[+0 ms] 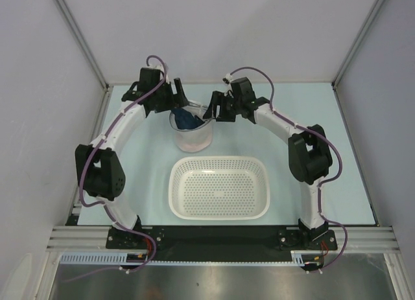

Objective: Place the bra in the laundry bag and zip it closed

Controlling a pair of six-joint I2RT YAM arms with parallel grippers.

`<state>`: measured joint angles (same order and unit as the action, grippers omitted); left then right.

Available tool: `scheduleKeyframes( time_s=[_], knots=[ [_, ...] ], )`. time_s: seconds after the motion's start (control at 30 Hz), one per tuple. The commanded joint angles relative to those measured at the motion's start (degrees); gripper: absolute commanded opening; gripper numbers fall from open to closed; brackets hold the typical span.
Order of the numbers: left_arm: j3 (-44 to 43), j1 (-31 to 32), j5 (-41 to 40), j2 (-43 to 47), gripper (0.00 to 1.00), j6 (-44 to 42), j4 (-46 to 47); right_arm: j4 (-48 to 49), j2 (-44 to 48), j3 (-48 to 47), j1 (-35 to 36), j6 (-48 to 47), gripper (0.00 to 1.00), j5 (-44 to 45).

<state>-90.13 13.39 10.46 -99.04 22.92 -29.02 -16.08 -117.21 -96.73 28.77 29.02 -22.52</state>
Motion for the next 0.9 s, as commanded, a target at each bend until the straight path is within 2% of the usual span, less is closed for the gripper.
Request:
scheduleKeyframes(
  time_s=[0.0,0.07,0.17,0.53,0.67,0.7,0.77,0.8,0.87],
  knots=[
    [-3.1,1.4,-4.3,-0.6,0.88,-4.0,-5.6,1.2,-1.7,-2.8,0.3,0.6,0.73,-1.6],
    [-3.5,1.6,-7.2,-1.0,0.89,-4.9,-6.9,0.8,-2.1,-3.5,0.3,0.3,0.73,-1.6],
    [-3.6,1.8,-7.1,-2.2,0.89,-5.3,-8.2,0.8,-2.4,-3.7,0.8,0.3,0.71,-1.3],
    [-4.6,2.3,-2.5,-7.5,0.75,-3.8,-8.0,-0.9,-3.9,-6.3,1.5,-0.5,0.59,0.9],
    [-5.5,2.3,-0.9,-9.1,0.61,-3.4,-6.9,-1.1,-4.9,-6.8,1.4,-0.5,0.54,0.6],
    [-5.8,2.3,-0.1,-9.7,0.52,-3.3,-7.0,-1.1,-5.2,-7.3,1.4,-0.4,0.54,0.4],
    [-6.1,2.3,0.5,-9.6,0.42,-3.0,-6.9,-1.1,-6.1,-7.7,1.4,-0.4,0.53,0.2],
    [-5.9,2.3,0.9,-9.2,0.32,-2.9,-6.8,-1.5,-6.5,-8.1,1.4,-0.6,0.53,0.2],
    [-5.0,2.3,1.5,-7.1,0.21,-2.7,-6.1,-1.7,-6.8,-8.2,1.4,-0.8,0.43,0.5]
  ],
)
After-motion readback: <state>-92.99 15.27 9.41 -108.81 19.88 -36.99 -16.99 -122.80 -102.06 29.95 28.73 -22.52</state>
